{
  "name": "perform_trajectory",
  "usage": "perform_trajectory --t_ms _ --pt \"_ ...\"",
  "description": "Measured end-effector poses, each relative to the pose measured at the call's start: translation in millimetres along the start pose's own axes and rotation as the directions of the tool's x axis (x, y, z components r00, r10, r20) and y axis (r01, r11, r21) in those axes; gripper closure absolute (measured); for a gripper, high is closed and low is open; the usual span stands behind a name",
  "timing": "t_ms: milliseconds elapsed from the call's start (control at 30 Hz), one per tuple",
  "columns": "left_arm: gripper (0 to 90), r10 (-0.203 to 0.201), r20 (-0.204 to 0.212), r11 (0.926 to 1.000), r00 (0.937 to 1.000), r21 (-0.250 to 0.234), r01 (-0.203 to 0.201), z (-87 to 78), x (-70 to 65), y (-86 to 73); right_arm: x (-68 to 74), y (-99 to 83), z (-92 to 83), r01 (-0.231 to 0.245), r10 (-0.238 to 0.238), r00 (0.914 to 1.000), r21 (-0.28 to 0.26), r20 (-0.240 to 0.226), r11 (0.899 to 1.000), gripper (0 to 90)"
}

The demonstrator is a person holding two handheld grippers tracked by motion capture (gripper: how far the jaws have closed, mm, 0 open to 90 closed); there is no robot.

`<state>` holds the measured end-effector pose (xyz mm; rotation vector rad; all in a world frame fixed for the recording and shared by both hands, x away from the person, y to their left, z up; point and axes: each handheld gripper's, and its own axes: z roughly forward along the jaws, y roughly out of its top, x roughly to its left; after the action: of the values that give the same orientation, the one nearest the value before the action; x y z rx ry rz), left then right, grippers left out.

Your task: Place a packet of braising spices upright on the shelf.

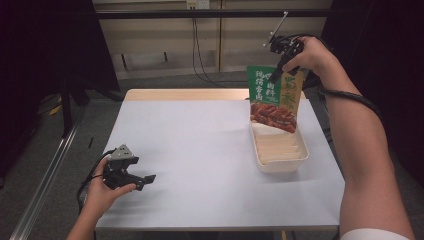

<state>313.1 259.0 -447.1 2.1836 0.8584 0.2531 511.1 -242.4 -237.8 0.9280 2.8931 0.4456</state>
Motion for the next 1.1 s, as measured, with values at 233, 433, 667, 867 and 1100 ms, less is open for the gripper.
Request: perform_trajectory --t_ms 233,433,667,867,1100 --pt "4.6 -0.001 0.002 1.0 1.0 -0.002 0.001 0.2 0.3 -0.2 -4.6 -4.7 -1.3 -0.009 0.009 0.9999 0.015 0.007 1.0 90.0" --pt "4.6 0.002 0.001 0.9999 1.0 0.011 -0.002 0.0 0.6 -0.2 -6.3 -11.5 9.3 -0.028 0.028 0.9995 0.019 -0.015 0.999 90.0" --pt "4.6 0.005 0.005 0.9999 1.0 0.013 -0.005 0.5 -0.5 -0.4 -4.6 -16.6 21.7 -0.071 0.072 0.9971 0.04 -0.025 0.997 90.0" --pt "4.6 -0.002 0.003 0.9999 1.0 0.011 0.002 1.4 -2.5 -0.3 -4.7 -20.8 26.2 -0.094 0.095 0.9952 0.053 -0.023 0.994 89.7" --pt "4.6 0.002 0.004 0.9999 1.0 0.013 -0.002 2.0 -3.1 0.0 -5.4 -22.2 26.5 -0.115 0.116 0.9932 0.047 -0.011 0.992 89.7"
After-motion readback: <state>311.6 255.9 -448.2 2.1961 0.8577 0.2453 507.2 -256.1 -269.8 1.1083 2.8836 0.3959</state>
